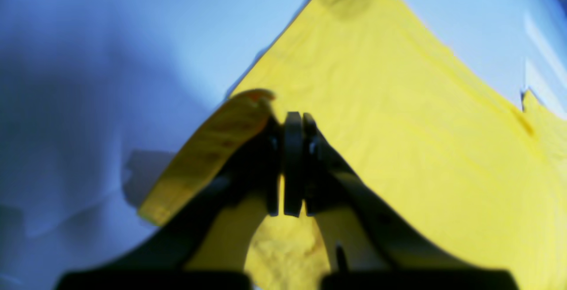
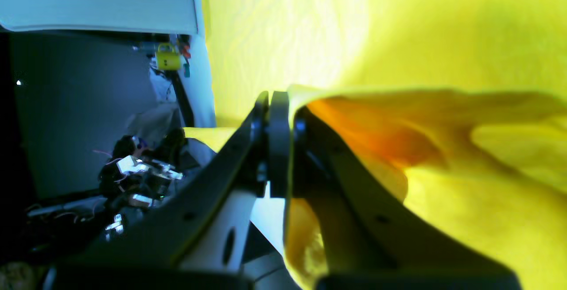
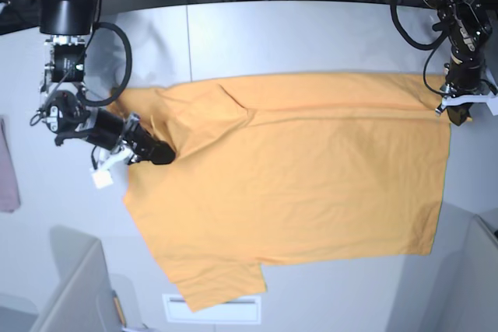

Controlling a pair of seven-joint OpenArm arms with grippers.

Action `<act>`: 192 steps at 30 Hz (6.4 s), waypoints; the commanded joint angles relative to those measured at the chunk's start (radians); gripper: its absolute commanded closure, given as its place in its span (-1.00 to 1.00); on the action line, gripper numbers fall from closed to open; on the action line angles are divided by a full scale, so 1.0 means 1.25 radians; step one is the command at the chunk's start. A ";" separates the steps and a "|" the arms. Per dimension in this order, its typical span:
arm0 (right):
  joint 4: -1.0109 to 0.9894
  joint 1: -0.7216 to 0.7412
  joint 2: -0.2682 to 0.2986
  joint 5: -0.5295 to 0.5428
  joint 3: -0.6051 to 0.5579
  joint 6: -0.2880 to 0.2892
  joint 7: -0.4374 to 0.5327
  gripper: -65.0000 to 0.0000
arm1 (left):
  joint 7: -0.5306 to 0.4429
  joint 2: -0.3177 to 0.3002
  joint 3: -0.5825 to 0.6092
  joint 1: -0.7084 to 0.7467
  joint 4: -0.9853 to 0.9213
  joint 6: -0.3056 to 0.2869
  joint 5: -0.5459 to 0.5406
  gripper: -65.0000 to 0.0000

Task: Fold the T-shirt properly
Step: 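Drag the held shoulder edge along the shirt with both grippers, then release, then regrasp the shirt's shoulder corners with both grippers, then pull the shirt toward the robot with both grippers to straighten it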

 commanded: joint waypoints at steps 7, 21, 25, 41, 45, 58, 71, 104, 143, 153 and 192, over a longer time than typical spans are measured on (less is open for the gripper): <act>-0.014 0.034 0.012 0.024 -0.002 0.007 0.021 1.00 | -0.017 -0.027 0.054 -0.048 -0.043 -0.004 0.096 1.00; -0.005 0.059 -0.014 -0.097 -0.002 0.015 0.020 1.00 | -0.017 -0.028 0.055 -0.074 -0.063 -0.004 0.108 1.00; 0.000 0.061 -0.014 -0.097 -0.037 0.016 0.020 1.00 | -0.020 -0.030 0.055 -0.074 -0.090 -0.004 0.108 1.00; -0.002 0.072 -0.033 -0.099 -0.047 0.060 0.027 1.00 | -0.021 -0.030 0.059 -0.075 -0.095 -0.004 0.111 1.00; -0.002 0.072 -0.029 -0.099 -0.047 0.060 0.022 1.00 | -0.017 -0.028 0.061 -0.096 -0.096 -0.004 0.154 1.00; 0.002 0.072 -0.034 -0.180 -0.002 0.010 0.043 0.20 | -0.017 -0.028 0.054 -0.109 -0.096 -0.004 0.181 0.97; 0.199 -0.081 -0.035 -0.329 0.243 -0.048 0.231 0.19 | -0.016 -0.060 -0.054 -0.192 -0.079 -0.009 0.178 -0.22; 0.252 -0.390 -0.256 -0.332 0.346 -0.049 0.241 -0.20 | -0.010 0.032 -0.117 0.045 -0.203 -0.073 -0.082 -0.29; 0.084 -0.274 -0.229 -0.332 0.361 -0.044 0.242 0.57 | -0.010 0.032 -0.111 -0.039 -0.217 -0.073 0.008 0.50; 0.094 -0.285 -0.228 -0.332 0.365 -0.044 0.233 1.00 | -0.006 0.019 -0.111 -0.041 -0.232 -0.073 0.008 1.00; 0.335 -0.598 -0.230 -0.327 0.465 0.017 0.129 1.00 | -0.006 0.012 -0.111 0.312 -0.100 -0.074 0.003 1.00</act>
